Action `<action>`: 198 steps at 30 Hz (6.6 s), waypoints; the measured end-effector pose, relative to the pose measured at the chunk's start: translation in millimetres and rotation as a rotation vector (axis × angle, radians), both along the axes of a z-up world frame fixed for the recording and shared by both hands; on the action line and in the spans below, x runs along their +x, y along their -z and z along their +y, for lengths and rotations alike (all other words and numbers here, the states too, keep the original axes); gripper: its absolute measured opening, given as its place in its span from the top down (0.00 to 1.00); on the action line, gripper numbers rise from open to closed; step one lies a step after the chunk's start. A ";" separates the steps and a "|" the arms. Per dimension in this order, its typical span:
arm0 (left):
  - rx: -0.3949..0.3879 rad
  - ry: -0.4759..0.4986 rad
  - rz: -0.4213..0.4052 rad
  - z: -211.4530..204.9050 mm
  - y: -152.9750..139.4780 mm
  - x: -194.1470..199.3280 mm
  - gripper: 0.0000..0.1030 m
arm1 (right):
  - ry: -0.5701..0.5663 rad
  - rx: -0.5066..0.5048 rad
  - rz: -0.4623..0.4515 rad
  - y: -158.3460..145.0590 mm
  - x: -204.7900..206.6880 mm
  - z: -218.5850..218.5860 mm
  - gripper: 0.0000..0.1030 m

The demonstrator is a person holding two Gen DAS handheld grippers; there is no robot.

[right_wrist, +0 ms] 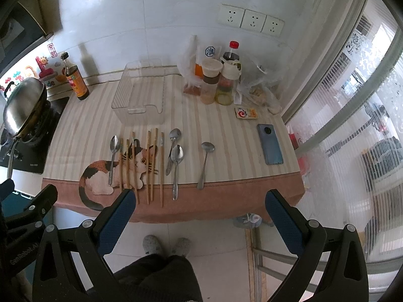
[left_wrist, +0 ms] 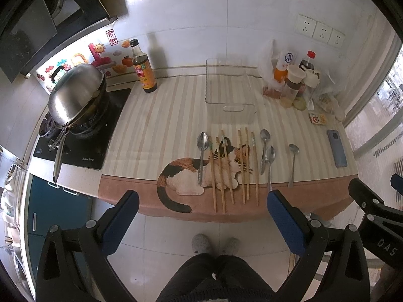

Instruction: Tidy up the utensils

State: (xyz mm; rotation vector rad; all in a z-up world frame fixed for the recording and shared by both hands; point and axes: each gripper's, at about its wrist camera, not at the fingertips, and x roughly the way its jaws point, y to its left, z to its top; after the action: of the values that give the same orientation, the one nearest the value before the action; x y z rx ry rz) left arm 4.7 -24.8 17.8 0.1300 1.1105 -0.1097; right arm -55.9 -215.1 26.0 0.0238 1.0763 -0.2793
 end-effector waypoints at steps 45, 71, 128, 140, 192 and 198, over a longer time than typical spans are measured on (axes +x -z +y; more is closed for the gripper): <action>0.028 0.034 0.381 6.4 306.0 202.5 0.74 | 0.152 0.294 0.333 319.5 185.6 -45.0 0.47; -0.113 -0.034 0.278 76.0 208.0 197.0 1.00 | 0.232 0.331 0.163 275.5 182.2 -46.0 0.94; -0.359 -0.002 0.166 -37.1 105.8 365.0 0.99 | -0.074 0.392 0.051 186.6 390.9 -15.3 0.94; -0.216 -0.001 0.212 -37.1 132.5 385.3 0.93 | -0.065 0.363 0.120 212.0 416.2 -18.3 0.71; -0.007 -0.040 0.378 62.5 290.3 190.1 0.95 | -0.076 0.172 0.376 348.6 204.3 12.0 0.94; 0.005 -0.022 0.374 30.1 297.3 182.4 0.95 | -0.074 0.177 0.416 337.7 204.5 5.9 0.93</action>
State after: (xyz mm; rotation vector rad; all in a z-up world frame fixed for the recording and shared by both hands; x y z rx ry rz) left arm 187.1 5.2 -279.5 0.1037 1.4853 -0.1147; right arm 148.6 -209.3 -311.7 0.0867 1.5099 -0.1219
